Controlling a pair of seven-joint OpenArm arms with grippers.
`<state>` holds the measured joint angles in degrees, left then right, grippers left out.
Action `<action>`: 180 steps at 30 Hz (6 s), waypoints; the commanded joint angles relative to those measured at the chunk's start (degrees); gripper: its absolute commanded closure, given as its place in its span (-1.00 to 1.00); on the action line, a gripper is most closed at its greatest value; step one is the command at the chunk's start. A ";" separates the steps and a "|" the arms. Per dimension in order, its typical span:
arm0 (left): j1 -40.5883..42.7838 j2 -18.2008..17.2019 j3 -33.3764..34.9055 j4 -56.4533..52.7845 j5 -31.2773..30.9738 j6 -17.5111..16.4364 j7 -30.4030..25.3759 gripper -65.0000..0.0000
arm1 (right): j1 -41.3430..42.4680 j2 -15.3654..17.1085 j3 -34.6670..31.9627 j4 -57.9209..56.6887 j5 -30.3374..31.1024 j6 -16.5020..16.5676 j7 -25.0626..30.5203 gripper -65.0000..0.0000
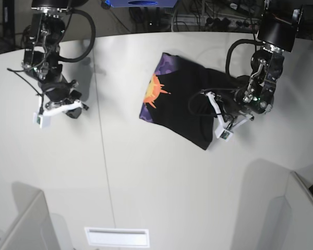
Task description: Fold the T-shirt properly
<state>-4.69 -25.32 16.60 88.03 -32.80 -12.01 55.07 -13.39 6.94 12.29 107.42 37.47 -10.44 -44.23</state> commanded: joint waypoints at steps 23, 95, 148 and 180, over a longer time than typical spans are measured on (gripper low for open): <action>-28.32 -1.89 42.70 0.19 0.31 -0.34 -3.95 1.00 | -8.46 -0.83 3.05 1.20 0.46 0.37 1.02 1.00; -12.41 6.73 4.54 16.98 26.69 -20.91 -18.45 -0.44 | -8.72 -3.29 2.96 3.84 0.02 0.19 1.02 1.00; 56.95 13.06 -29.48 -26.18 27.30 -20.65 -91.68 1.00 | -45.56 8.66 2.52 7.00 -33.30 27.18 5.68 1.00; 17.57 14.55 5.95 -84.47 26.95 -20.56 -92.48 1.00 | -4.24 -3.55 -9.26 -104.91 -33.21 27.18 68.01 1.00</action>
<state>12.45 -10.63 22.55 3.68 -5.87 -31.94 -36.71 -16.69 3.14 2.90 2.76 4.40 16.34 23.57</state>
